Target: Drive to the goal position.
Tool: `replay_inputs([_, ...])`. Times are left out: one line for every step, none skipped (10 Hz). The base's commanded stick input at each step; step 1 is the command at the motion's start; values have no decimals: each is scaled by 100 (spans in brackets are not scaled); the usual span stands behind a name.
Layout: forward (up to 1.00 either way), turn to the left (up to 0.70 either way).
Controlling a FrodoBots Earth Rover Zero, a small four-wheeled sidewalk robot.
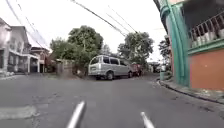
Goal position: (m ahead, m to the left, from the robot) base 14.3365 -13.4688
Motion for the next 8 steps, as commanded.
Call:
replay_inputs([70,0])
replay_inputs([70,0])
replay_inputs([70,0])
replay_inputs([70,0])
replay_inputs([70,0])
replay_inputs([70,0])
replay_inputs([70,0])
replay_inputs([70,0])
